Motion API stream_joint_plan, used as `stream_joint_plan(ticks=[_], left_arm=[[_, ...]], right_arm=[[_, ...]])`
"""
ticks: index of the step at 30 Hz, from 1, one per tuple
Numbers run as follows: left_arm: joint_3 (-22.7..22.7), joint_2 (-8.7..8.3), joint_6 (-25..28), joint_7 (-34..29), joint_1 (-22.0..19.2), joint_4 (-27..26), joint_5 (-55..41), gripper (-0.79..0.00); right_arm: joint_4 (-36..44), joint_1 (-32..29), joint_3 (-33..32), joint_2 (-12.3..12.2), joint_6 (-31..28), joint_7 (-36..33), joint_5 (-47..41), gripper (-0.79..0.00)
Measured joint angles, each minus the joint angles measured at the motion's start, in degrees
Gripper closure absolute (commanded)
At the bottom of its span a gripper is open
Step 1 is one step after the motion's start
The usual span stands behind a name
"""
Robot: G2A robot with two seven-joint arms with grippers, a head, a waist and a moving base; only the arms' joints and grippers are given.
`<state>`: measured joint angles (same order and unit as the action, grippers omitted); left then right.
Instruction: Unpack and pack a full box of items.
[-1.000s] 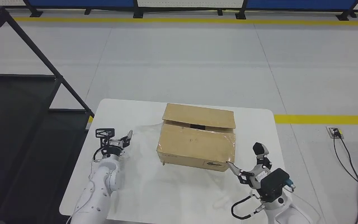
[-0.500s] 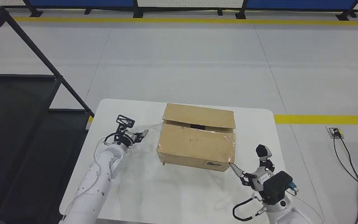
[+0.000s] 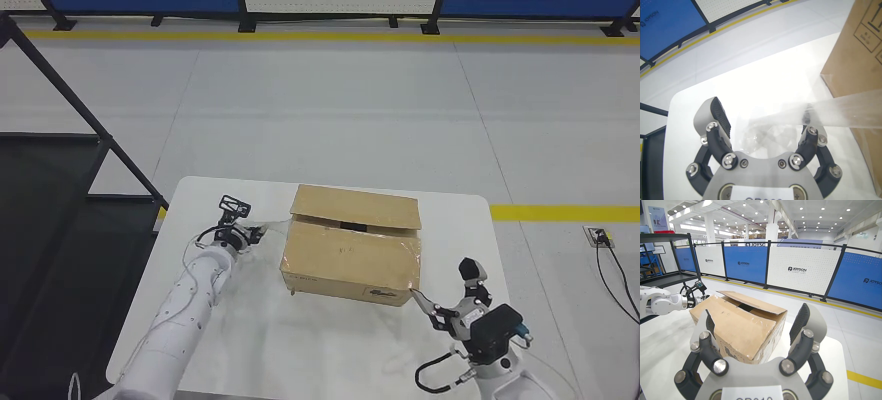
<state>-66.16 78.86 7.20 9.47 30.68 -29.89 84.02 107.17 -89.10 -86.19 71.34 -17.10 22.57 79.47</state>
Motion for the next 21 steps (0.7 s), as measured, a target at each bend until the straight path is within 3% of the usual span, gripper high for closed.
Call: stream_joint_plan(ticks=[10, 21], left_arm=[[-0.64, 2.35, -9.98, 4.57, -1.23, 4.33, -7.49, -0.785], [-3.05, 3.34, -16.63, 12.24, 0.59, 5.25, -14.27, -0.785]], right_arm=[[-0.22, 0.58, 0.2, -0.04, 0.52, -0.5, 0.03, -0.785], [-0.57, 1.5, 0.39, -0.14, 0.03, -0.92, 0.14, -0.785]])
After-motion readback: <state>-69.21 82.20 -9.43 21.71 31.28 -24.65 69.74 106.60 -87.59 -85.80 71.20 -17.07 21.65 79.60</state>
